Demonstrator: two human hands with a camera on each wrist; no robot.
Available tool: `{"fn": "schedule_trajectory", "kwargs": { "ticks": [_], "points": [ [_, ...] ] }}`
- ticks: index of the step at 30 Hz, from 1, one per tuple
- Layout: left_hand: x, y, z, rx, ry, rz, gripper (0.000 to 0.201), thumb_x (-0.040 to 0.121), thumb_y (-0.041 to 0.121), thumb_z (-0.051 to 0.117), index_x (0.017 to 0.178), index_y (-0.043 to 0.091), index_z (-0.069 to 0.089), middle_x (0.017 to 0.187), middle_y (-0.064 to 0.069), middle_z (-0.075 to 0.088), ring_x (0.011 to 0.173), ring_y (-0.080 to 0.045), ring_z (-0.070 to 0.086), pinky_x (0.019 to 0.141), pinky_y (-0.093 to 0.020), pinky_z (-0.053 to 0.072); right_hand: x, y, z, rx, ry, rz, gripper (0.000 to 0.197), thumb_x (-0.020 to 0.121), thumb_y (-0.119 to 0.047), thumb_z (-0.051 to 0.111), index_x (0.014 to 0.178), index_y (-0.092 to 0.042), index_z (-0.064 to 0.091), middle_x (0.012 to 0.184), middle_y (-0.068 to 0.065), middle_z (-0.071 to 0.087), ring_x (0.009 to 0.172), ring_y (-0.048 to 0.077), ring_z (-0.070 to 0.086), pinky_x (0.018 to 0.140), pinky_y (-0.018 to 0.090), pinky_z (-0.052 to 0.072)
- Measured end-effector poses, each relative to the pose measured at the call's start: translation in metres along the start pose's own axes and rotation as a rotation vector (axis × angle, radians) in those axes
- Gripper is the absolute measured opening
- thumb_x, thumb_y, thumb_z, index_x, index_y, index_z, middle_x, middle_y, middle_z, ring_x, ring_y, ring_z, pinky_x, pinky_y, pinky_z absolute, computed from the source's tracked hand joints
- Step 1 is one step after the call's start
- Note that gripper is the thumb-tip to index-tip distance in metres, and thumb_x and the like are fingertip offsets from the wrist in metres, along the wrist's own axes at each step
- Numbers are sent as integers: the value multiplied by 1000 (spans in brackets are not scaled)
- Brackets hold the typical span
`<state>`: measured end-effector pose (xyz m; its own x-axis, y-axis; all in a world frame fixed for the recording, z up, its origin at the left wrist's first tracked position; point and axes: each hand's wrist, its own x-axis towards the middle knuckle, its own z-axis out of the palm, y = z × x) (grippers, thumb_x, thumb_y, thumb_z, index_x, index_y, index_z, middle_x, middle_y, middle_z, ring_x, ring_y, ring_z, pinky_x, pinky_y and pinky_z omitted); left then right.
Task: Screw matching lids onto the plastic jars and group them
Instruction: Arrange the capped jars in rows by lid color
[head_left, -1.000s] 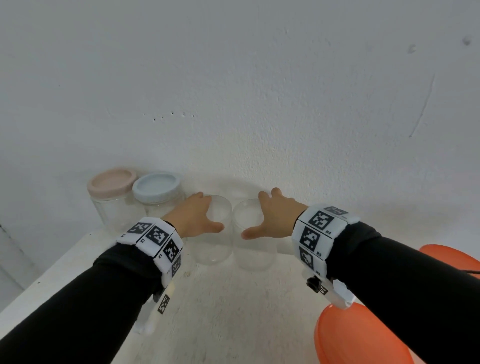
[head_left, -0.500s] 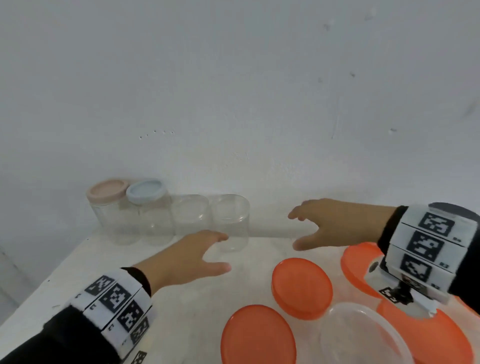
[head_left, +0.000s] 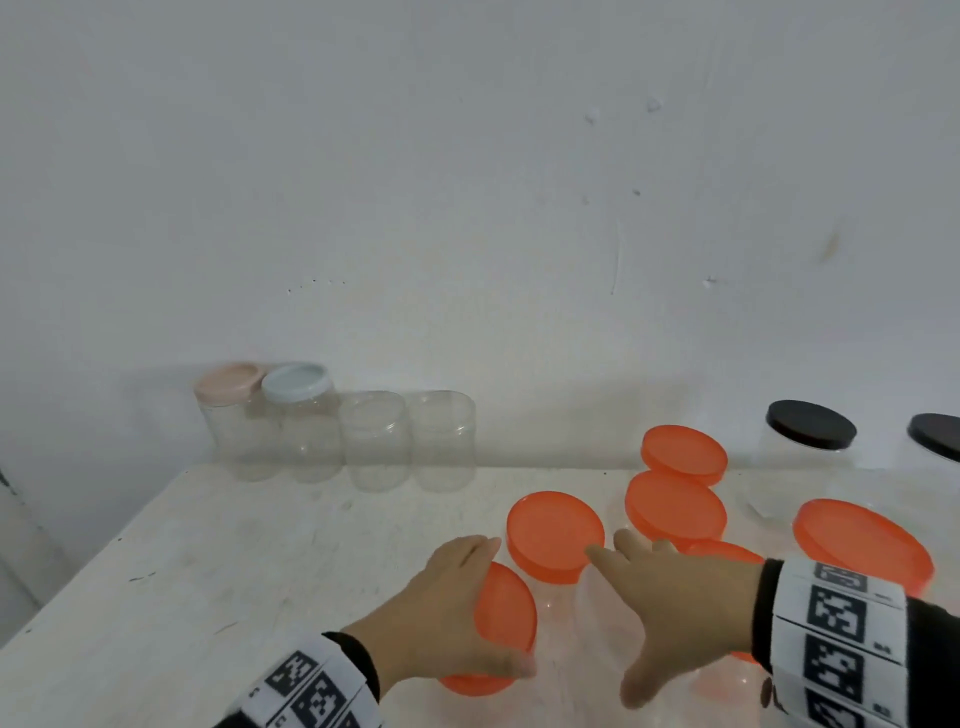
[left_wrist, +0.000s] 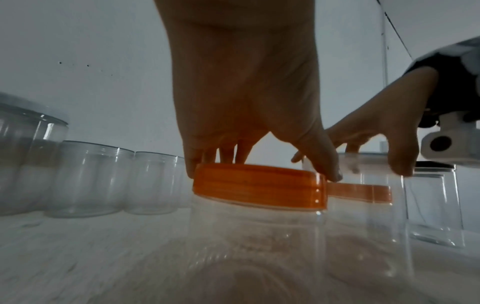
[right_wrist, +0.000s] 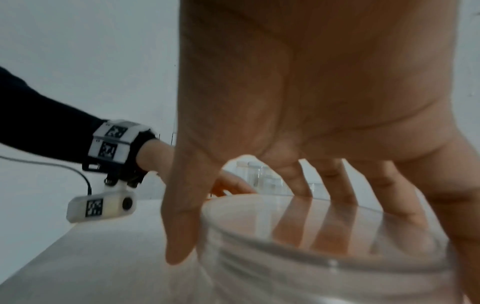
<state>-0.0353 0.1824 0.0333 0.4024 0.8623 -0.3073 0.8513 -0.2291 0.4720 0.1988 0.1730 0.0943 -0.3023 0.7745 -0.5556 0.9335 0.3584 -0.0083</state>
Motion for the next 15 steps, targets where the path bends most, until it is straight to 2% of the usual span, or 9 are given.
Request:
{"fn": "schedule_trajectory", "kwargs": {
  "ticks": [2, 5, 9, 11, 13, 15],
  "points": [
    [0, 0, 3, 15, 22, -8, 120, 66, 73, 67, 153, 27, -1, 157, 16, -1, 145, -9, 5, 118, -38, 20, -4, -2, -2, 14, 29, -24, 119, 67, -65, 71, 152, -26, -3, 147, -3, 16, 131, 26, 27, 100, 43, 43],
    [1, -6, 3, 9, 40, -22, 115, 66, 71, 68, 153, 25, 7, 154, 14, 10, 142, -12, 14, 116, -38, 25, -14, -3, -19, 22, 87, -86, 112, 65, -66, 69, 150, -31, 4, 132, -9, 24, 118, 17, 29, 97, 39, 44],
    [2, -23, -7, -15, 71, -81, 112, 66, 71, 66, 152, 27, 9, 152, 15, 12, 140, -13, 19, 113, -38, 29, -26, -2, -65, 76, 222, -139, 117, 56, -77, 64, 149, -37, 5, 131, -21, 25, 120, 7, 32, 101, 28, 39],
    [1, -34, -13, -48, 105, -112, 110, 68, 69, 67, 152, 27, 10, 153, 15, 12, 140, -13, 19, 113, -37, 30, -22, -5, -91, 127, 329, -150, 119, 55, -79, 64, 151, -37, 8, 135, -20, 26, 125, 7, 31, 105, 29, 36],
    [1, -45, -18, -89, 148, -135, 107, 70, 67, 67, 152, 27, 10, 153, 14, 11, 140, -13, 19, 113, -36, 30, -8, -11, -113, 181, 457, -156, 114, 61, -74, 69, 151, -34, 12, 141, -16, 26, 130, 12, 29, 107, 33, 33],
    [1, -56, -22, -117, 206, -153, 104, 73, 64, 67, 152, 26, 10, 154, 13, 11, 140, -12, 17, 114, -35, 28, 15, -21, -131, 230, 577, -150, 109, 65, -67, 72, 151, -30, 16, 144, -10, 26, 130, 18, 27, 103, 34, 34]
  ]
}}
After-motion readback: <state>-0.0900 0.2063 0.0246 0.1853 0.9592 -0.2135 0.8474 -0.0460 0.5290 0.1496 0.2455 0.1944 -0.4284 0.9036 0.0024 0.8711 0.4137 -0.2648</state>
